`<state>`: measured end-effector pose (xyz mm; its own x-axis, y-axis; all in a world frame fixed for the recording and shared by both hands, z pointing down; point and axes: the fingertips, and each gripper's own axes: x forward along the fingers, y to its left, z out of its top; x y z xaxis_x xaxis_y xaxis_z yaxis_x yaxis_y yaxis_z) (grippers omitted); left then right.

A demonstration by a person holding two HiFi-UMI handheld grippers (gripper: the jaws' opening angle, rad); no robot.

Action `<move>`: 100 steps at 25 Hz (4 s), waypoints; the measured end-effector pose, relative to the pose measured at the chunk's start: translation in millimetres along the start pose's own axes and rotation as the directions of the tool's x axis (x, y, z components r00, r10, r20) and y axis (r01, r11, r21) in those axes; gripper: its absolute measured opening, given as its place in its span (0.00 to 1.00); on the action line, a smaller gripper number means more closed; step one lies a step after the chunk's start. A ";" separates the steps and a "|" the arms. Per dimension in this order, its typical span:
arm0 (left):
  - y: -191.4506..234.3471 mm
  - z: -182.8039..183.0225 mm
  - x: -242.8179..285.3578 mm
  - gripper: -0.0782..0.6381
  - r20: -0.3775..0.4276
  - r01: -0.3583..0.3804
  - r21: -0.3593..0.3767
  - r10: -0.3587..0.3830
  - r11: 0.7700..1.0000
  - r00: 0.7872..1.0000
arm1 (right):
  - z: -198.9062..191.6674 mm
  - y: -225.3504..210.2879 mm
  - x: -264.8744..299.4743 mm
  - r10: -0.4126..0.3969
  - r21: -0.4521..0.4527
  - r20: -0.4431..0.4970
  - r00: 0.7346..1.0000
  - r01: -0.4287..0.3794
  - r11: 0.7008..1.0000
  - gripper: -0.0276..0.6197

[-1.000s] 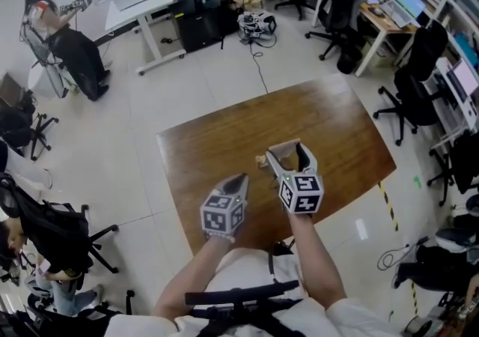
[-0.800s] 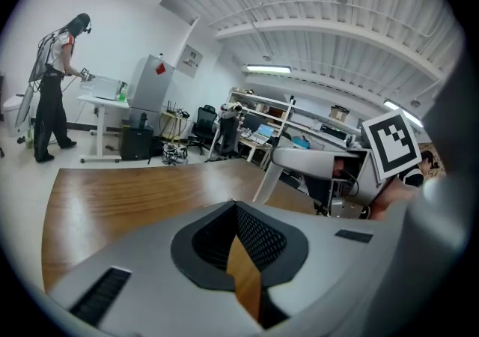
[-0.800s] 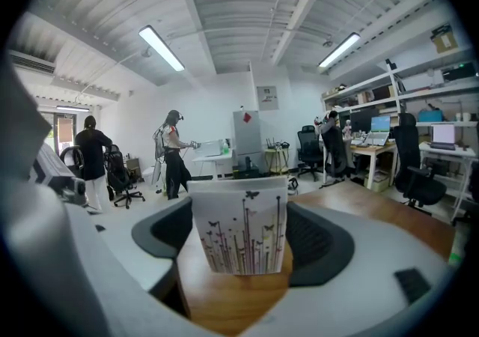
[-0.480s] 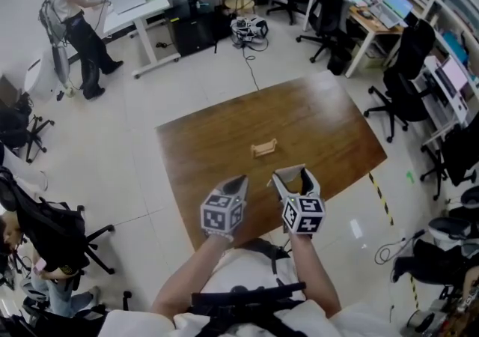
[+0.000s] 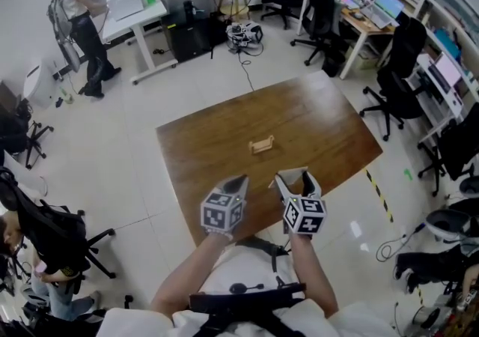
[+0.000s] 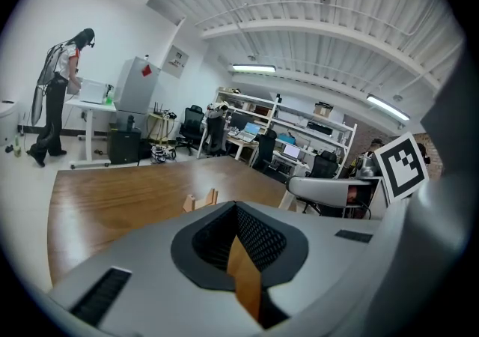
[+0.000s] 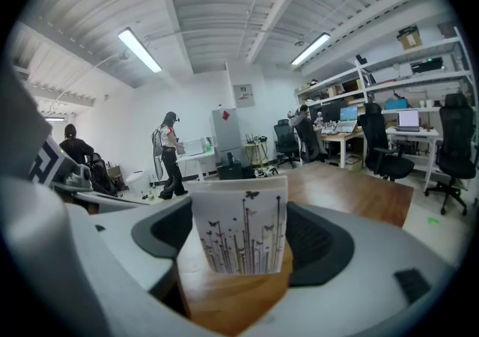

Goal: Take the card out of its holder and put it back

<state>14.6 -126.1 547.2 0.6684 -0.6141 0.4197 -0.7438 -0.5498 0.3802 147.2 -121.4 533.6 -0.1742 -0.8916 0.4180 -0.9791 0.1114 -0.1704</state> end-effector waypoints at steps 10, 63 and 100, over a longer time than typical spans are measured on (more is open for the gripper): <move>2.6 10.4 -6.2 0.09 0.019 0.002 0.032 -0.003 0.999 1.000 | 11.5 11.7 8.1 0.027 -0.019 0.019 0.999 -0.027 0.999 0.68; 86.1 0.5 73.2 0.10 -0.123 -0.099 -0.115 0.085 0.988 0.989 | 35.7 14.9 210.1 0.101 -0.115 -0.056 0.993 -0.107 0.988 0.68; 93.2 0.6 76.9 0.10 -0.128 -0.103 -0.139 0.085 0.985 0.988 | 37.1 11.8 220.6 0.107 -0.108 -0.077 0.991 -0.115 0.987 0.68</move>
<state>-3.3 -224.8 614.4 0.5975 -0.5815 0.5522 -0.8010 -0.3999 0.4456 101.1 -333.0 590.6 -0.2858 -0.8382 0.4645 -0.9581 0.2602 -0.1200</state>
